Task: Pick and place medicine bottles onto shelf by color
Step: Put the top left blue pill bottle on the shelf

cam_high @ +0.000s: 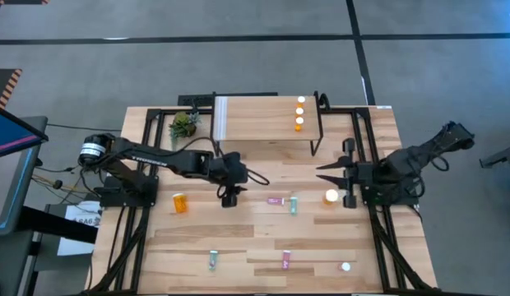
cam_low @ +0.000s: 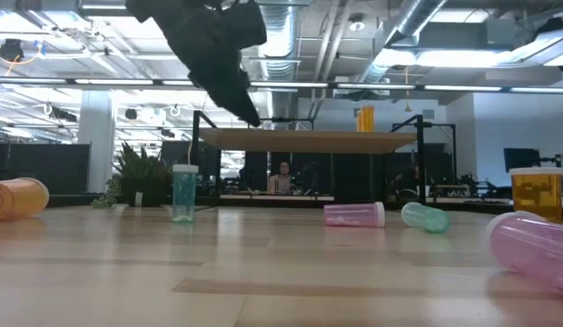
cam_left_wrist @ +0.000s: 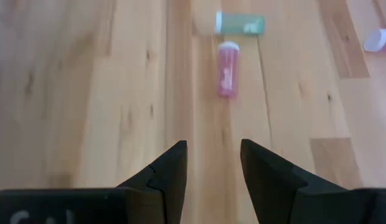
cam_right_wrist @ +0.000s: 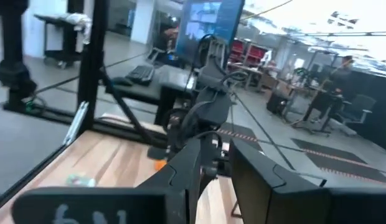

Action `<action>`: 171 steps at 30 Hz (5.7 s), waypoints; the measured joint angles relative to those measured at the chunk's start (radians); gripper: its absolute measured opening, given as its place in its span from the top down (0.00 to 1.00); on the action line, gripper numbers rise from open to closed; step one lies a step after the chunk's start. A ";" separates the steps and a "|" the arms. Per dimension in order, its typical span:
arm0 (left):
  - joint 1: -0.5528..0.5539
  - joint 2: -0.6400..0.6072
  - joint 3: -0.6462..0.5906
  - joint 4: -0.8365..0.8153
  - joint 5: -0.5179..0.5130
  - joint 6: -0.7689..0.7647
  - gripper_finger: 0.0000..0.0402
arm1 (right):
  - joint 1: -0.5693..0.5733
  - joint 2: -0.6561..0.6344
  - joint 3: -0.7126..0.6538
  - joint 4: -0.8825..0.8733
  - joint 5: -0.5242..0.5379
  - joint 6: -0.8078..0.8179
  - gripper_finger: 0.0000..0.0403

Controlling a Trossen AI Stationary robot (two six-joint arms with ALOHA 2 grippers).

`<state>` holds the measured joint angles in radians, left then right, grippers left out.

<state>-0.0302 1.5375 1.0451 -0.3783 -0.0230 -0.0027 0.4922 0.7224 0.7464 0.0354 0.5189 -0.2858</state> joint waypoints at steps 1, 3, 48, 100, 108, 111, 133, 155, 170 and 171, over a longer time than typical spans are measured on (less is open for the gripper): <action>-0.003 0.000 0.000 -0.013 0.000 -0.023 0.66 | 0.012 -0.013 0.000 -0.023 0.001 0.004 0.74; -0.005 0.000 0.000 -0.042 0.000 -0.073 0.66 | 0.037 -0.031 -0.004 -0.063 0.001 0.025 0.74; -0.097 0.088 0.029 -0.327 -0.039 -0.166 0.45 | 0.016 -0.026 -0.063 0.024 0.002 0.034 0.74; -0.093 0.100 -0.019 -0.269 0.049 -0.170 0.45 | 0.016 -0.022 -0.063 0.024 0.002 0.035 0.74; -0.092 0.100 -0.049 -0.252 -0.020 -0.175 0.45 | 0.016 -0.022 -0.063 0.022 0.002 0.042 0.73; -0.092 0.099 -0.049 -0.235 -0.028 -0.168 0.45 | 0.016 -0.022 -0.063 0.022 0.002 0.042 0.74; -0.092 0.098 -0.038 -0.232 0.006 -0.146 0.70 | 0.016 -0.022 -0.063 0.017 0.002 0.042 0.74; 0.087 0.097 0.382 -0.482 0.009 0.167 0.73 | 0.016 -0.033 -0.064 0.018 0.010 0.026 0.74; 0.362 0.100 0.649 -0.538 0.127 0.338 0.73 | 0.016 -0.044 -0.064 0.010 0.031 0.023 0.74; 0.372 0.100 0.663 -0.533 0.134 0.345 0.73 | 0.016 -0.044 -0.064 0.010 0.032 0.023 0.74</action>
<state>0.3413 1.6379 1.7081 -0.9113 0.1106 0.3418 0.5079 0.6785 0.6823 0.0450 0.5510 -0.2626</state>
